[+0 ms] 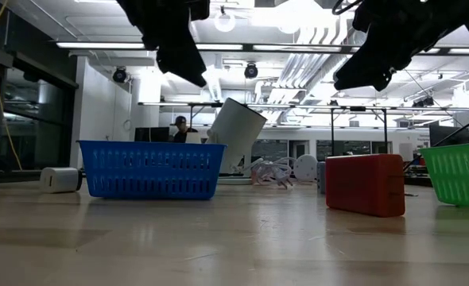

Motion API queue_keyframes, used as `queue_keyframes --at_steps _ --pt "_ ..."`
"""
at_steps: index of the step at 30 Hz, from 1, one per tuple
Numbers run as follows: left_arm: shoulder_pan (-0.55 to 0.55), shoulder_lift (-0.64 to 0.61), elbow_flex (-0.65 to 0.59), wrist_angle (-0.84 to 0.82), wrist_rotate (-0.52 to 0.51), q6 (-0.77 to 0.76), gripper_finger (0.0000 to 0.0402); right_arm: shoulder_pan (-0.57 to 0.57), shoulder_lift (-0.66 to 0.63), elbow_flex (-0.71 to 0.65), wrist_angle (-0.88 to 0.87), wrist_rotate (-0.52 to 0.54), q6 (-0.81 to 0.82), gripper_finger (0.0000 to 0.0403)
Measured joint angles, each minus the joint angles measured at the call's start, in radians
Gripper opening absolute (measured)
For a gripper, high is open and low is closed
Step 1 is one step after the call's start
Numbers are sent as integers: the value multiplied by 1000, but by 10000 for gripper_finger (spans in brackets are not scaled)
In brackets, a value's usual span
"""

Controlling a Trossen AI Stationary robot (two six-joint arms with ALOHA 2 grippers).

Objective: Pick & Place Office items
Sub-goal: Put the white charger adapter into the green bin

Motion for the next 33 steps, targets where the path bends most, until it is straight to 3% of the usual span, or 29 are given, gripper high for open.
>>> queue_keyframes --at_steps 11,17,23,33 --pt "0 0 0 -156 7 -81 216 0 0 0 0 0 0 152" --pt "3 -28 1 -286 3 -217 216 0 0 0 0 0 0 152" --pt "-19 -78 -11 -427 -114 -483 216 0 0 0 2 0 0 152" --pt "-149 -80 -15 -646 -183 -985 216 0 0 0 4 0 0 152"
